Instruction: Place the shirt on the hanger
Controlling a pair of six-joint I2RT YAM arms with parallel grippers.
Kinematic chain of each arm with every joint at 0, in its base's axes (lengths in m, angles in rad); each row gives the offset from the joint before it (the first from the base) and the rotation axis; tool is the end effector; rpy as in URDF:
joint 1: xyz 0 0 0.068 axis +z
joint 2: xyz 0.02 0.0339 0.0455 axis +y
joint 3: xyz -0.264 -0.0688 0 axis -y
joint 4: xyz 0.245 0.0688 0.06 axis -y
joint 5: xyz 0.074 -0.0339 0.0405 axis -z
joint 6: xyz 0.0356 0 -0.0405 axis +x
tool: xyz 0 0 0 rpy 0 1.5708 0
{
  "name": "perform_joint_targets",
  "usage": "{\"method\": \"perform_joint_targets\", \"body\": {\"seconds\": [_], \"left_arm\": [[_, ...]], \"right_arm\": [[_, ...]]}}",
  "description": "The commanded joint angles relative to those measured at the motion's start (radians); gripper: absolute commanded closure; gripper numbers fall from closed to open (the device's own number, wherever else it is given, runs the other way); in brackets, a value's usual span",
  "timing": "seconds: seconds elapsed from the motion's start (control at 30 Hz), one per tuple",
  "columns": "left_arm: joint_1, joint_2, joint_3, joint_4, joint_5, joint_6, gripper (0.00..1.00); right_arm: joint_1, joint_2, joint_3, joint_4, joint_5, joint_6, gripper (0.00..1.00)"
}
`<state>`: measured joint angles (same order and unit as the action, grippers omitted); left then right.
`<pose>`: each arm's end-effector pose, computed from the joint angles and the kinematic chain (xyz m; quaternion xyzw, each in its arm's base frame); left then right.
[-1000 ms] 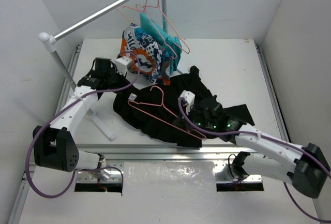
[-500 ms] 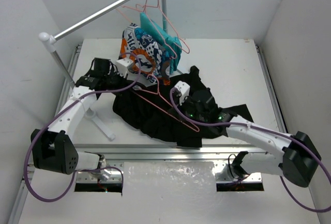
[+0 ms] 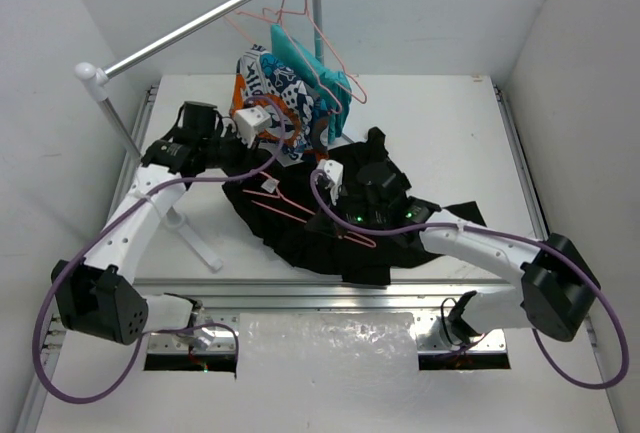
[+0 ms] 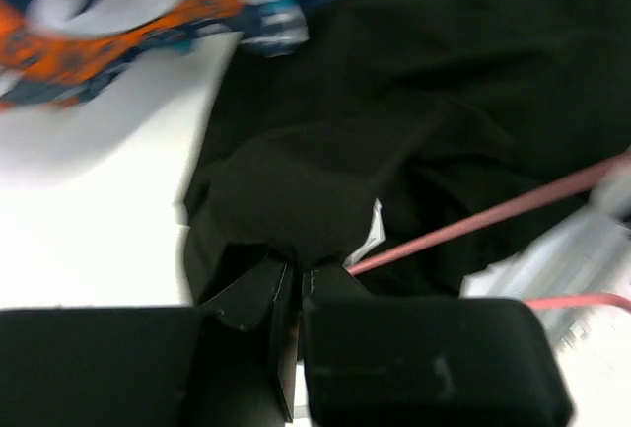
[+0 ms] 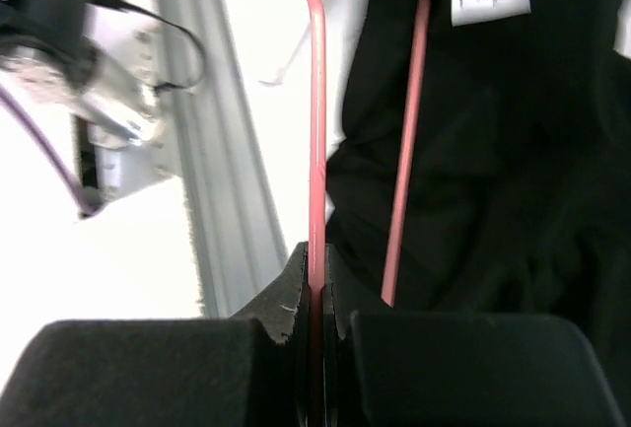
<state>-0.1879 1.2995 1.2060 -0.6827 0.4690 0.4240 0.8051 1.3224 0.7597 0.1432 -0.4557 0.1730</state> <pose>0.2664 -0.0670 0.3306 0.3559 0.8281 -0.1684 0.3990 0.1905 0.2207 0.2463 -0.3709 0.7385 0.4164 0.3791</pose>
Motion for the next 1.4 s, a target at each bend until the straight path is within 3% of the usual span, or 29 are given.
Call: {"method": "perform_joint_targets", "body": {"seconds": [0.0,0.23,0.37,0.53,0.63,0.77,0.83,1.03,1.2,1.37], "left_arm": [[-0.022,-0.088,0.056,-0.032,0.207,0.088,1.00],[-0.027,-0.229,0.049,-0.052,0.359,0.113,1.00],[-0.035,-0.241,0.035,-0.080,0.330,0.102,1.00],[-0.104,-0.204,-0.031,-0.052,0.240,0.096,0.98],[-0.110,-0.154,-0.055,-0.035,0.203,0.113,0.86],[-0.110,-0.120,-0.097,-0.046,0.174,0.173,0.47],[-0.110,-0.137,-0.114,-0.066,0.178,0.220,0.36],[-0.108,-0.261,-0.154,-0.090,0.091,0.297,0.21],[-0.084,-0.327,-0.195,-0.078,-0.053,0.402,0.17],[0.004,-0.313,-0.373,0.203,-0.233,0.440,0.15]], "right_arm": [[-0.038,0.018,0.043,0.125,-0.202,0.014,1.00],[-0.076,0.018,-0.045,0.268,-0.121,0.049,1.00],[-0.076,-0.041,-0.120,0.366,0.012,0.069,1.00],[-0.075,-0.002,-0.122,0.447,-0.070,0.098,1.00],[-0.076,0.050,-0.138,0.483,-0.090,0.105,1.00],[-0.078,0.122,-0.155,0.519,-0.139,0.109,1.00],[-0.089,0.161,-0.172,0.574,-0.147,0.129,1.00],[-0.106,0.250,-0.186,0.650,-0.153,0.152,1.00],[-0.106,0.290,-0.180,0.664,-0.161,0.149,1.00],[-0.109,0.285,-0.178,0.648,-0.158,0.131,1.00]]}}
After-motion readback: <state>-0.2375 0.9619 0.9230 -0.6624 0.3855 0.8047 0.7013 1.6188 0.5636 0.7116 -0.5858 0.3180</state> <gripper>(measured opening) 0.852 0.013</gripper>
